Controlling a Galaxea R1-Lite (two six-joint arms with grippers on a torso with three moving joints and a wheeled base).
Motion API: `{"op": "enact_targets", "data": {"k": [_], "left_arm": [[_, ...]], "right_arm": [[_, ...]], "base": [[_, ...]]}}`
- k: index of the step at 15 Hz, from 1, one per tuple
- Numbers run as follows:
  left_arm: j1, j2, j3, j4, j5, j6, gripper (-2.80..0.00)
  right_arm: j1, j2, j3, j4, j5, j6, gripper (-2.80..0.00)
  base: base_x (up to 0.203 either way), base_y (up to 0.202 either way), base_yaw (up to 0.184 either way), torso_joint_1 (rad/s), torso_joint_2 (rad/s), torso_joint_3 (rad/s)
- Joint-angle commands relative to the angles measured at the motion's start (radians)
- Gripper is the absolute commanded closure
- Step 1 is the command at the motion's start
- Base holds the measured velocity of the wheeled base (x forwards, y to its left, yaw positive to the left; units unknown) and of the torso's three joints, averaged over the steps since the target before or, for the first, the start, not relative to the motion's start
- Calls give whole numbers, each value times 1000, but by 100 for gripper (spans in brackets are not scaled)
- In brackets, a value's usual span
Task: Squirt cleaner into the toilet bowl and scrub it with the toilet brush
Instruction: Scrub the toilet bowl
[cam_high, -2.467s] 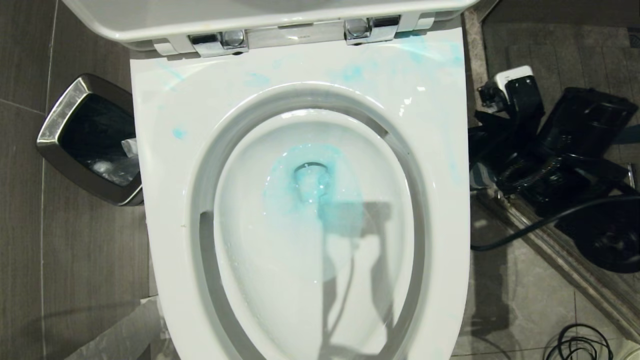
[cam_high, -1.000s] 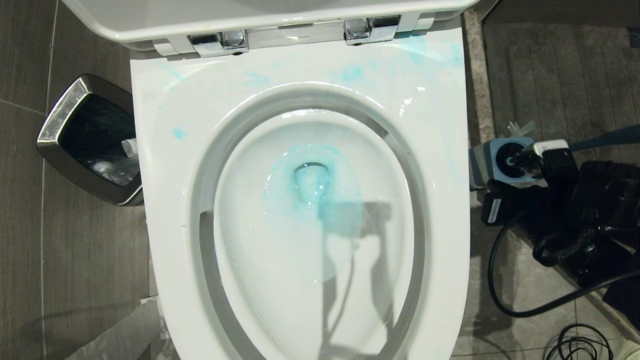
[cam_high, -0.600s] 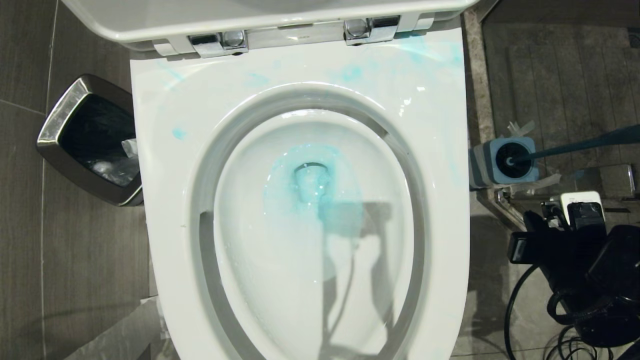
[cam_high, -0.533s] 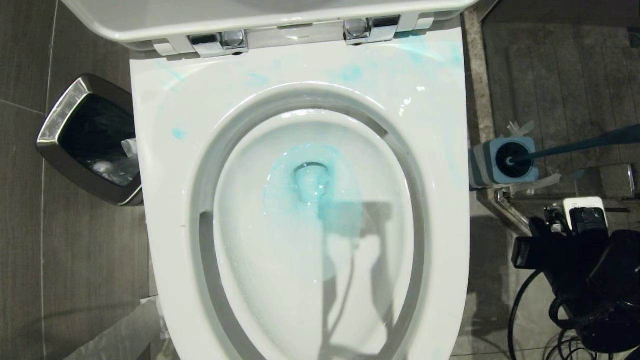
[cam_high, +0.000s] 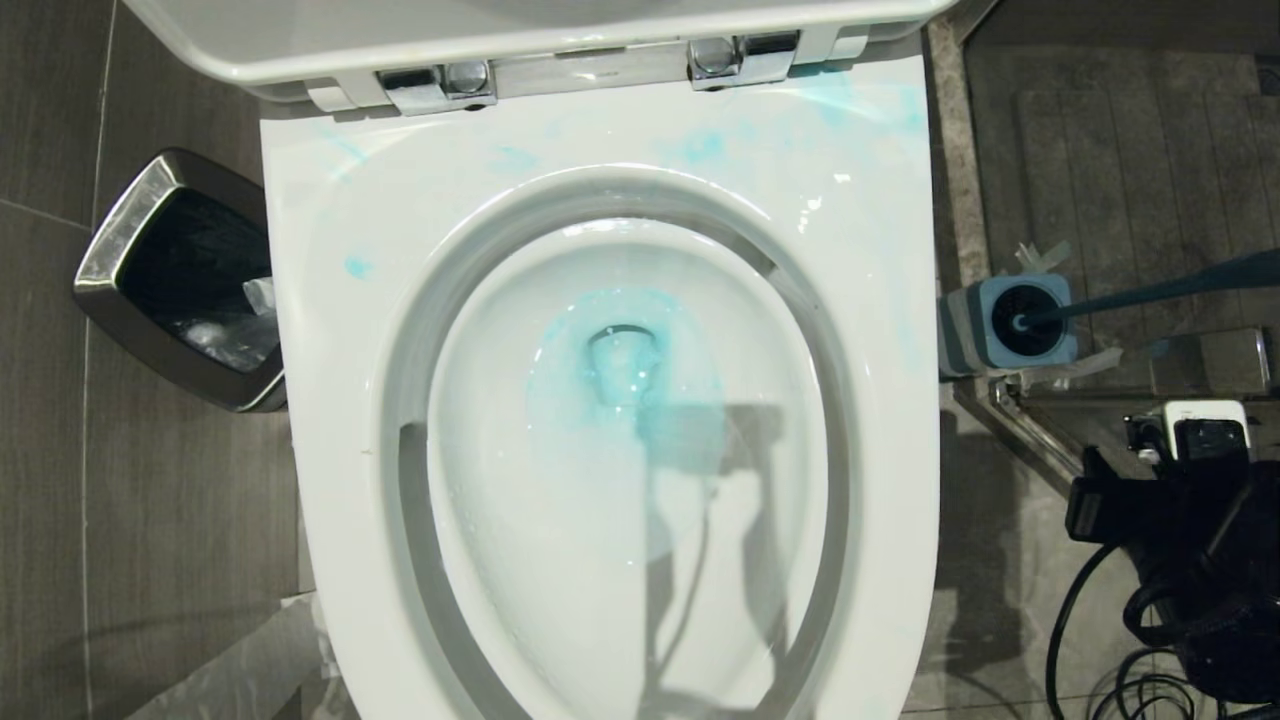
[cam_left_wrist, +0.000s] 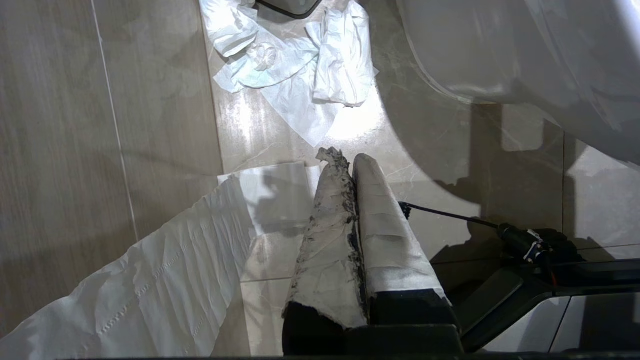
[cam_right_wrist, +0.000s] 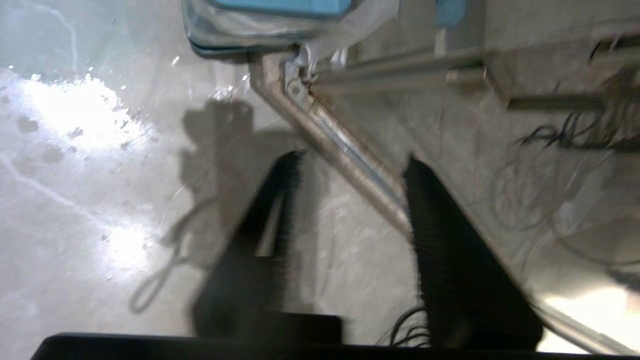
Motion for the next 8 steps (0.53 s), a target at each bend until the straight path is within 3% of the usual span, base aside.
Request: {"op": "enact_targets", "data": {"k": [1,2,6,8], "left_arm": [[0,2,1,1,-1,0,0],[0,2,0,1,-1,0,0],[0,2,0,1,-1,0,0],[0,2,1,1,-1,0,0]], "right_arm": [[-22,0,-34,-9,-2,-51,-280],[-40,-5,-63,-9,19,-65,-280],[-159,-14,-190,3,389,-68,-280],[-200,-4,-266,22,460,-67,-280]], "base": [[0,0,0,0,0,0],[0,0,0,0,0,0],[0,0,0,0,0,0],[0,0,0,0,0,0]]}}
